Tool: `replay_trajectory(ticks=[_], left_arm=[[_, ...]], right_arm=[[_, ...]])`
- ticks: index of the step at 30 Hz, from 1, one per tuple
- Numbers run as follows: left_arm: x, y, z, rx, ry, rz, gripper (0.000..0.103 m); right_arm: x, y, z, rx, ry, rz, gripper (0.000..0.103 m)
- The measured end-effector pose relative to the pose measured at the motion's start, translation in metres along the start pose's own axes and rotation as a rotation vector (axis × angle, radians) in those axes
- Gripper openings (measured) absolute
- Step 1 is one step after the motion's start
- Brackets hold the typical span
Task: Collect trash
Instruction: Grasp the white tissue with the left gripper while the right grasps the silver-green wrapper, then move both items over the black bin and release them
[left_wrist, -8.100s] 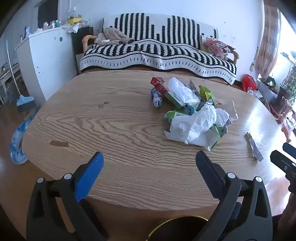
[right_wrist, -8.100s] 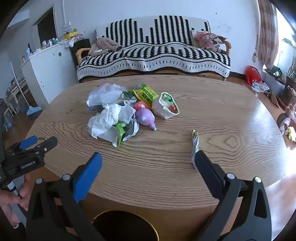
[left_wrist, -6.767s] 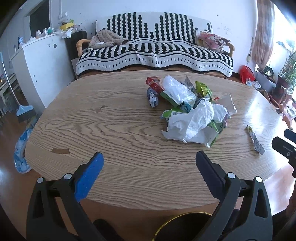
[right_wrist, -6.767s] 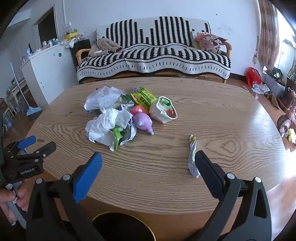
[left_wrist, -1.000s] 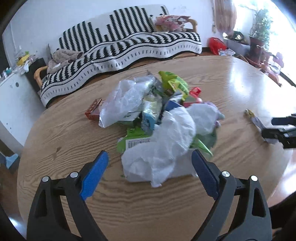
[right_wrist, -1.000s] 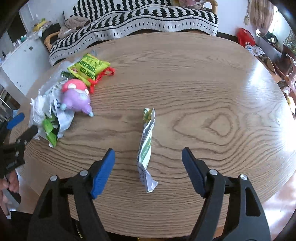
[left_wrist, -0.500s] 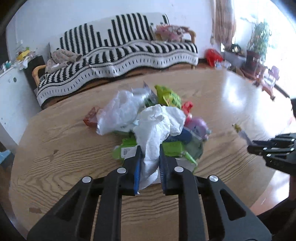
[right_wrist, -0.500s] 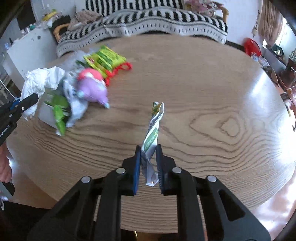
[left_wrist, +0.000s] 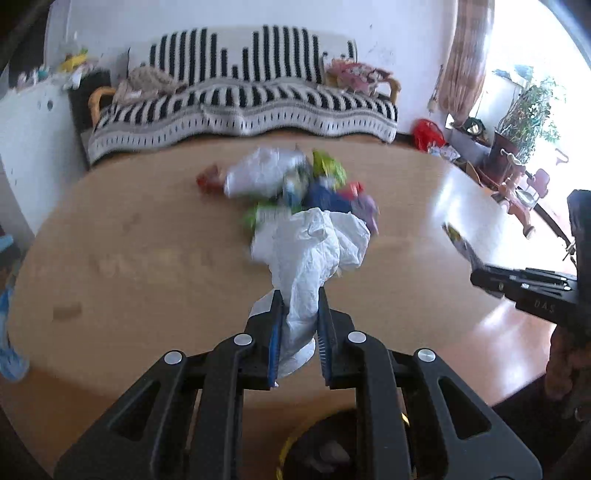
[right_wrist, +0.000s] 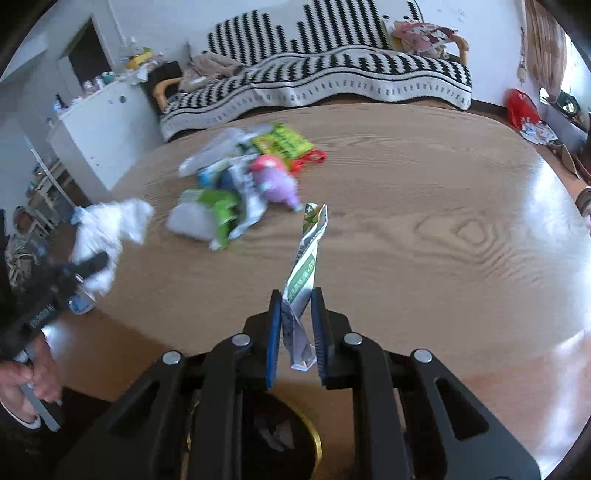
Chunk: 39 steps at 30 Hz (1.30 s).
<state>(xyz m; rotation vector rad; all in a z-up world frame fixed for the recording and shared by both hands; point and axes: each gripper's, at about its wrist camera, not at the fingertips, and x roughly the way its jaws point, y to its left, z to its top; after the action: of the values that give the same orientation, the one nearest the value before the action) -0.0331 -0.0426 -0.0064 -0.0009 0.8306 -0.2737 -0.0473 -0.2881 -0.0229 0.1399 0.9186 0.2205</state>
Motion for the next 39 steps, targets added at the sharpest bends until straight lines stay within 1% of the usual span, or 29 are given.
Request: replay_trajectory(ticks=[5,7,9,13,15,18,21,24,28,37,38,39], left_arm=[[-0.017,-0.015,-0.060,-0.025,0.080,-0.036,0.016],[-0.019,-0.022,-0.085,-0.024,0.122,-0.053,0.016],[-0.021,-0.028,-0.109,-0.042,0.168,-0.075,0.017],[-0.015,-0.034,-0.142,-0.091,0.253,-0.123,0.017],[-0.011,-0.035,-0.153,-0.120,0.291,-0.146,0.017],[-0.007,-0.036,-0.161,-0.131,0.315,-0.131,0.017],[-0.002,-0.034,-0.165,-0.142,0.340,-0.114,0.017],[0.004,-0.034,-0.168,-0.147,0.357,-0.099,0.017],[0.006,-0.037,-0.170,-0.128,0.362,-0.099,0.017],[0.007,-0.040,-0.168,-0.116,0.373,-0.102,0.017],[0.007,-0.041,-0.168,-0.113,0.374,-0.100,0.019],[0.007,-0.042,-0.168,-0.111,0.376,-0.099,0.024]], right_arm=[[-0.023,0.026,-0.047,-0.019,0.000,0.060,0.017],[-0.029,0.035,-0.072,-0.026,0.014,0.079,0.017],[-0.033,0.041,-0.095,-0.031,0.036,0.096,0.017],[-0.037,0.051,-0.137,-0.041,0.088,0.118,0.017],[-0.036,0.053,-0.151,-0.045,0.110,0.120,0.017],[-0.033,0.054,-0.170,-0.041,0.153,0.130,0.017],[-0.028,0.058,-0.175,-0.045,0.174,0.134,0.017],[-0.025,0.060,-0.176,-0.046,0.177,0.131,0.017],[-0.018,0.057,-0.174,-0.021,0.197,0.141,0.017],[-0.016,0.056,-0.172,-0.013,0.202,0.146,0.017],[-0.016,0.055,-0.172,-0.007,0.201,0.148,0.017],[-0.016,0.054,-0.172,-0.001,0.202,0.149,0.017]])
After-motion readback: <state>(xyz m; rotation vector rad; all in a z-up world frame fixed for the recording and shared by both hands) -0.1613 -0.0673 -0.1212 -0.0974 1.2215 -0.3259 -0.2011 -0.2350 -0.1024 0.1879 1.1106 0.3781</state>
